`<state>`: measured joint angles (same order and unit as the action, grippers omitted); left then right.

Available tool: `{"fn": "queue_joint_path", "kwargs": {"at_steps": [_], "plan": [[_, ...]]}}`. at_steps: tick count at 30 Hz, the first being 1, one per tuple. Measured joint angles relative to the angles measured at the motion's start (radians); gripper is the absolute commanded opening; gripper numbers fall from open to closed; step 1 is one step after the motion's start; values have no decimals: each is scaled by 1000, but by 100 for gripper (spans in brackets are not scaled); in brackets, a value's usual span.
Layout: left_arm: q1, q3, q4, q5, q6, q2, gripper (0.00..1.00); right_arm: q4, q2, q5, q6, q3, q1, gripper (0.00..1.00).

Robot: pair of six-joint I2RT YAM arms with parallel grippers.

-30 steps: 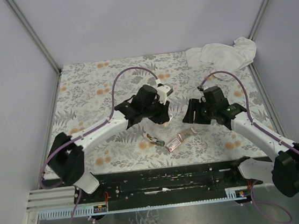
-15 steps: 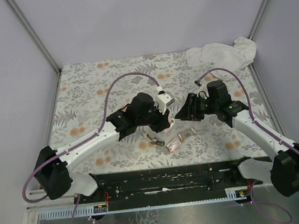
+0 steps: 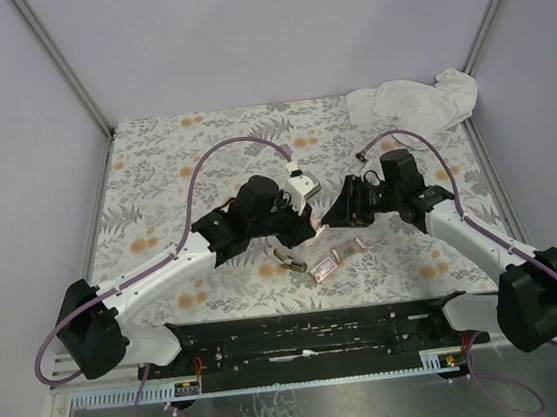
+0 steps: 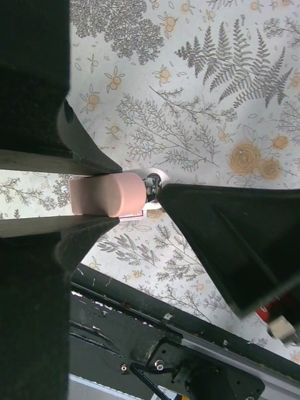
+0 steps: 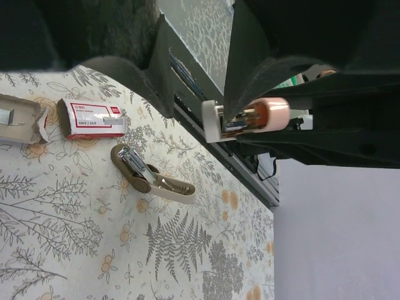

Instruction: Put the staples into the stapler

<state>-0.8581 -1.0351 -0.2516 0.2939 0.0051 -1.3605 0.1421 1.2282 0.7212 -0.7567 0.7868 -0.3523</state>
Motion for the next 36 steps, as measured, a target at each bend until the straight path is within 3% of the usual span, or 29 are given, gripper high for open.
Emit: {"fn": "queue_joint_path", "kwargs": {"at_steps": [10, 24, 32, 33, 34, 35, 36], "plan": [[0, 17, 20, 18, -1, 15, 0, -42, 36, 67, -15, -26, 1, 35], [0, 23, 19, 20, -7, 16, 0, -154, 69, 162, -68, -65, 13, 32], [0, 26, 23, 20, -8, 16, 0, -203, 72, 187, -96, -76, 14, 5], [0, 26, 24, 20, -8, 16, 1, -208, 73, 187, -97, -78, 14, 1], [1, 26, 23, 19, -8, 16, 9, -209, 73, 187, -98, -80, 14, 0], [0, 26, 23, 19, -9, 16, 23, -211, 74, 187, -100, -81, 14, 0], [1, 27, 23, 17, -10, 16, 45, -217, 74, 187, -101, -84, 14, 0]]}}
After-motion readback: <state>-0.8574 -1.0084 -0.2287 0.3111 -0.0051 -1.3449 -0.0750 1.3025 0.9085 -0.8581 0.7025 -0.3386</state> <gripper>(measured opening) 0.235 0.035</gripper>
